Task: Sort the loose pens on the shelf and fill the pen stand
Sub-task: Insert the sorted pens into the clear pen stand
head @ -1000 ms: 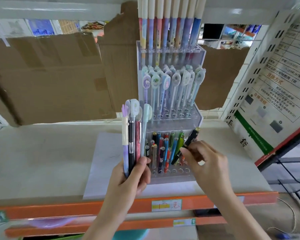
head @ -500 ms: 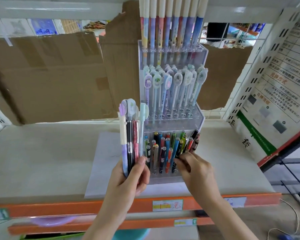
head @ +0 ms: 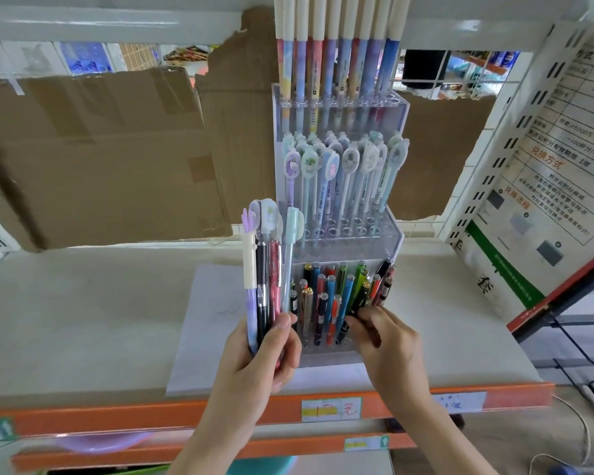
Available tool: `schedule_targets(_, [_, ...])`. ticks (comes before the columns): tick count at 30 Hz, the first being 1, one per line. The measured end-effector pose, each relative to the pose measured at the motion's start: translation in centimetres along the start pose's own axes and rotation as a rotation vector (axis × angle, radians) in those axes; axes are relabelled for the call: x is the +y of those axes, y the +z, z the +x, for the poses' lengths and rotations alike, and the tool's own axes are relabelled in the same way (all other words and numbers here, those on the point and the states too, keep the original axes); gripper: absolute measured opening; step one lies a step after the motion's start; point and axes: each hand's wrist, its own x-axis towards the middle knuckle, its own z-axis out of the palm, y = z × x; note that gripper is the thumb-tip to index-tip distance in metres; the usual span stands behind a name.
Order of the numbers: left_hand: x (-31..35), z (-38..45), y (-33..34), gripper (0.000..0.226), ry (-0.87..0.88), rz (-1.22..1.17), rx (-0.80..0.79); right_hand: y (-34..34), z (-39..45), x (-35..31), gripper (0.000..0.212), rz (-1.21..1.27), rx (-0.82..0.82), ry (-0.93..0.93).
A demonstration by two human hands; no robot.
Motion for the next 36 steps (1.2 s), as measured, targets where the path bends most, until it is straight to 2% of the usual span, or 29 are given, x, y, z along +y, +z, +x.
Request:
schedule_targets(11, [0.1,0.1,0.1,0.039,0.006,0.007,-0.026,-0.1,0.4,0.2,0.009,-0.102,-0.021,-0.127])
schedule_targets(17, [0.1,0.0,0.2,0.046,0.009,-0.008,-0.006,0.1,-0.1,0.3,0.009,-0.097,-0.032,-0.104])
schedule_targets(21, [0.1,0.0,0.2,0.039,0.0,-0.028,0.009,-0.7,-0.1,0.1,0.014,-0.064,-0.078,-0.044])
schedule_targets(26, [0.0,-0.1,0.6,0.029,-0.019,-0.06,0.015,-3.0,0.1,-3.6,0.008,0.131,-0.093,0.021])
schedule_targets(30, [0.2,-0.2,1.0,0.026,-0.011,0.009,-0.078,-4.5,1.5,-7.2,0.004,0.426,-0.258,0.149])
schedule_targets(33, [0.4,-0.2,1.4,0.026,-0.029,0.026,-0.108,-4.8,2.1,-7.9,0.011,0.483,-0.293,0.154])
schedule_targets(36, [0.6,-0.2,1.7,0.028,-0.033,0.003,-0.097,-5.1,2.4,-8.0,0.008,0.521,-0.344,0.166])
